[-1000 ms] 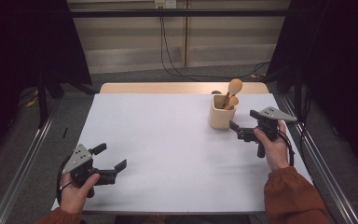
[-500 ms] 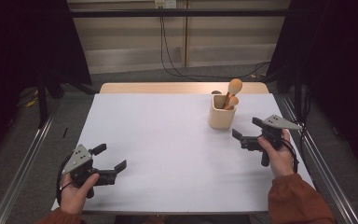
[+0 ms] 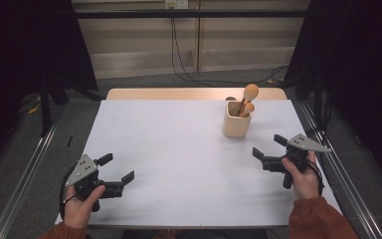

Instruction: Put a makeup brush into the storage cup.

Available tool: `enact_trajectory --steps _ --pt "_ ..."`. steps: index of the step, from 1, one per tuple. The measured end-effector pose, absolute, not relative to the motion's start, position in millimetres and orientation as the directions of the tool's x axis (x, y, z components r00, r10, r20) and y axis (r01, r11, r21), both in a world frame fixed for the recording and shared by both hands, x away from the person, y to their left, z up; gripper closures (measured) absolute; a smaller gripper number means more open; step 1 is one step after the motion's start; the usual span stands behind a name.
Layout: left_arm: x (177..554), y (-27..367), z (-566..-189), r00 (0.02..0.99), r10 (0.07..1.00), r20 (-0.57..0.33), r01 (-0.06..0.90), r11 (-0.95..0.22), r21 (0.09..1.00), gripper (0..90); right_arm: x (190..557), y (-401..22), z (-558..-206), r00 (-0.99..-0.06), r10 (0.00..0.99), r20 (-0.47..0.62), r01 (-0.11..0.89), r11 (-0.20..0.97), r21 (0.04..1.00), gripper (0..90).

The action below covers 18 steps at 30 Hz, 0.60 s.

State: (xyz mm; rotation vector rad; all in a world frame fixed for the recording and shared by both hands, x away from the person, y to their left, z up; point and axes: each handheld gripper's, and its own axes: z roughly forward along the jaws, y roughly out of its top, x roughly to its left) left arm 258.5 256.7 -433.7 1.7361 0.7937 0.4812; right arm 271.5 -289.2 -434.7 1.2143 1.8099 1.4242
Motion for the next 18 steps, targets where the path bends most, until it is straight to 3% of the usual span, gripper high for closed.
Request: enact_trajectory --steps 18 --pt "255 262 -433 0.678 0.730 -0.080 0.271 -0.147 0.951 2.1 232 -299 -440 -0.424 0.899 0.112 0.309 0.027 0.951 0.8"
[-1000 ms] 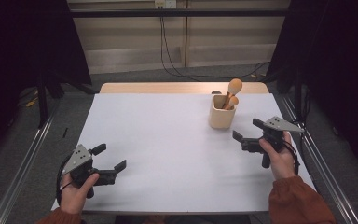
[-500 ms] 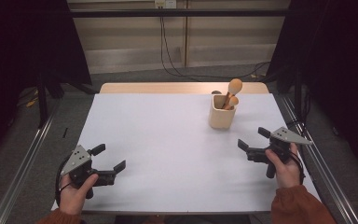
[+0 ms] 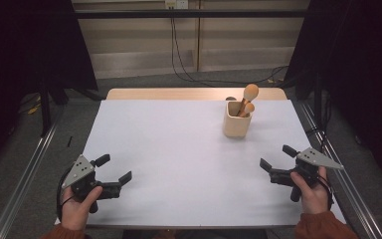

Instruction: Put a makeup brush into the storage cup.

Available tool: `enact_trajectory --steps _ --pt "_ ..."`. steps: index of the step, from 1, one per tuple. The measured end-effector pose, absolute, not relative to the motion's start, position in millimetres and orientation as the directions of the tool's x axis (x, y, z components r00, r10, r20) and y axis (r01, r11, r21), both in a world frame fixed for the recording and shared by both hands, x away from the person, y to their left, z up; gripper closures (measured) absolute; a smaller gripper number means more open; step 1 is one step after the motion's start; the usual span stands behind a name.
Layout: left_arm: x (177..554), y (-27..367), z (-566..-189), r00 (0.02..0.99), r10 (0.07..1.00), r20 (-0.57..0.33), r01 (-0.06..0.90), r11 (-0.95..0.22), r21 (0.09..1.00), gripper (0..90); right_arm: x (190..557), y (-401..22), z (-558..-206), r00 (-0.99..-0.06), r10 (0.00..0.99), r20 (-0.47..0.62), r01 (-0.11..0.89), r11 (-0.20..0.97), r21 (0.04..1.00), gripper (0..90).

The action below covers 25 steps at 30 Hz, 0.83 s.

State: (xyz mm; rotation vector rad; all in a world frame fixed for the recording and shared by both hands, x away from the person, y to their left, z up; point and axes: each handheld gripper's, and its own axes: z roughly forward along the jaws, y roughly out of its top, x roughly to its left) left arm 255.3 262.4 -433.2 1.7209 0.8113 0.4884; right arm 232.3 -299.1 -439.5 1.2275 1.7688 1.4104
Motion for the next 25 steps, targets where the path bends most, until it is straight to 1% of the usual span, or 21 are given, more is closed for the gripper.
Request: enact_trajectory --steps 4,10,15,19,25 --pt "256 262 -433 0.681 0.728 -0.081 0.275 -0.152 0.949 2.2 226 -300 -444 -0.423 0.899 0.110 0.317 0.033 0.948 0.8" --pt "253 267 -432 0.664 0.741 -0.096 0.279 -0.127 0.952 2.2 217 -300 -446 -0.428 0.898 0.101 0.313 0.042 0.949 0.9" --pt "249 268 -430 0.667 0.740 -0.087 0.267 -0.128 0.955 2.2 208 -306 -450 -0.422 0.901 0.100 0.313 0.041 0.949 0.8" --pt "248 270 -432 0.660 0.746 -0.085 0.275 -0.134 0.952 2.2 205 -308 -449 -0.422 0.901 0.103 0.305 0.034 0.952 0.8" --pt "248 267 -432 0.677 0.732 -0.076 0.274 -0.155 0.949 2.2 207 -307 -450 -0.427 0.898 0.105 0.305 0.034 0.952 1.2"
